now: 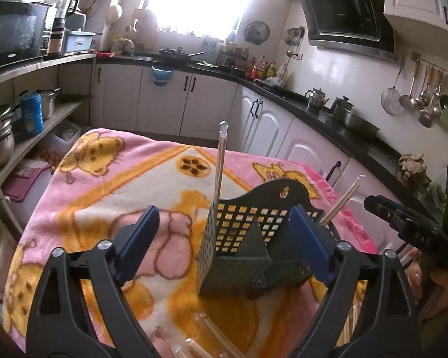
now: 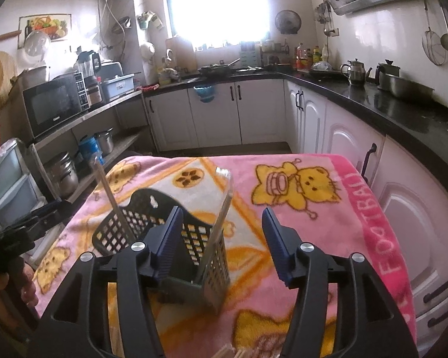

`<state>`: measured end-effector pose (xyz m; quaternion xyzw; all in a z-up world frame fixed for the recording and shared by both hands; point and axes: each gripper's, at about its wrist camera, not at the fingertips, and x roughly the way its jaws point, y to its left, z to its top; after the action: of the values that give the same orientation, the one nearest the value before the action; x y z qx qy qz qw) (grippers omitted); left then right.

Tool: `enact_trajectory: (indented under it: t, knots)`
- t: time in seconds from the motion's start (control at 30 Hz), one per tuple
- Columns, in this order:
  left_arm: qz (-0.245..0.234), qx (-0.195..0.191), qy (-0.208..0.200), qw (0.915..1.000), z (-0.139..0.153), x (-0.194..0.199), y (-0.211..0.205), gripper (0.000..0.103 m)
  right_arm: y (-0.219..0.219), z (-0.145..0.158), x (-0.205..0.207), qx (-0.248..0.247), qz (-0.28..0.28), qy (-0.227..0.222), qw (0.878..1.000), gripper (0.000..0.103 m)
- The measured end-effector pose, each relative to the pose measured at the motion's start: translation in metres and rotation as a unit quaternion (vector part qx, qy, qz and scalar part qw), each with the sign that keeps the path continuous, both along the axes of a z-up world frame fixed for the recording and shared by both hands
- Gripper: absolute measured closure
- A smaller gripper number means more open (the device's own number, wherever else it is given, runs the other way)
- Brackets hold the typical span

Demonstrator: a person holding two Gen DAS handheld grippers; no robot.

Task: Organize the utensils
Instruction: 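Lower the chopstick into the caddy and open the left tool, then lower the left tool onto another wrapped chopstick and close its fingers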

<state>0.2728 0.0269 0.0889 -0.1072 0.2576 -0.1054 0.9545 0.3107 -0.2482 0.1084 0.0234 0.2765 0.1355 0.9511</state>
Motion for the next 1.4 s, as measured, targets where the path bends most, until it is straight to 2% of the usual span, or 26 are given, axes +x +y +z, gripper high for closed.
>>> enact_trajectory:
  t: [0.17,0.57,1.1,1.4]
  knots:
    - [0.003,-0.006,-0.002,1.0,-0.002,-0.017,0.004,0.012,0.0,-0.004,-0.016,-0.006,0.006,-0.001,1.0,0.045]
    - [0.004,-0.006,-0.003,1.0,-0.01,-0.056,0.004,0.012,0.01,-0.019,-0.063,-0.015,0.035,0.008,0.999,0.044]
    - [0.017,-0.008,0.034,0.9992,-0.047,-0.094,0.011,0.012,0.026,-0.059,-0.102,-0.03,0.072,0.053,0.996,0.044]
    - [0.027,0.012,0.062,0.9976,-0.072,-0.111,0.01,0.012,0.026,-0.08,-0.112,-0.022,0.088,0.078,0.993,0.044]
